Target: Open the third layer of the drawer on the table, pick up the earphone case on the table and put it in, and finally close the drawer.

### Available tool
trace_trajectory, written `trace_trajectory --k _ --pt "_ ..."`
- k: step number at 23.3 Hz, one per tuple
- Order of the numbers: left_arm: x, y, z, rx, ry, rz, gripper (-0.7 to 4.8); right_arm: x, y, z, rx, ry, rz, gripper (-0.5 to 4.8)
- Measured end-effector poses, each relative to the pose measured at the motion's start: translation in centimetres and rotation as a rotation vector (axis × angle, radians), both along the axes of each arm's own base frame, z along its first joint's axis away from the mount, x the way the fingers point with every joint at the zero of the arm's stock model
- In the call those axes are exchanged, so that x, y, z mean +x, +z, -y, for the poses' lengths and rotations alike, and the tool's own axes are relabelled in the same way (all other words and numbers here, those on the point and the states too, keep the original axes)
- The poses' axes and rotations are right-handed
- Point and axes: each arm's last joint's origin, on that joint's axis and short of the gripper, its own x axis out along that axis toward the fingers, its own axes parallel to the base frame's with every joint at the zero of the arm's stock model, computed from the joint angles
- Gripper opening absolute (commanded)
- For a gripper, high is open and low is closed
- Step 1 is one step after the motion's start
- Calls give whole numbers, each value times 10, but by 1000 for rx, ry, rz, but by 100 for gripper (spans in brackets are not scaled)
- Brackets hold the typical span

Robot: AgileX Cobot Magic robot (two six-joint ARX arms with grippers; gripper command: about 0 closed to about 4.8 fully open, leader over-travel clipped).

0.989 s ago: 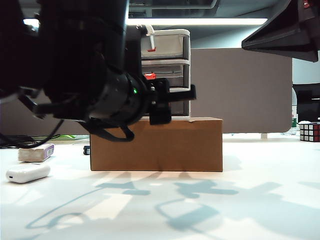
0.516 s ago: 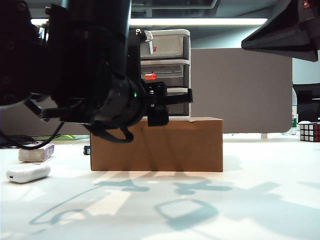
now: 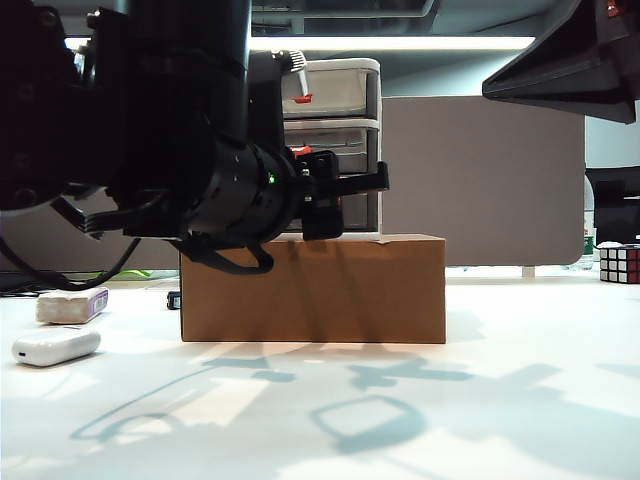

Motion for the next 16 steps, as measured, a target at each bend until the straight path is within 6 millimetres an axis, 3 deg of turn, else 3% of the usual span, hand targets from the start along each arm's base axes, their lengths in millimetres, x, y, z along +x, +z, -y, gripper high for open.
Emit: trace_trajectory --k 16 --pt "9 6 2 22 -21 22 182 0 0 0 0 -1 1 -6"
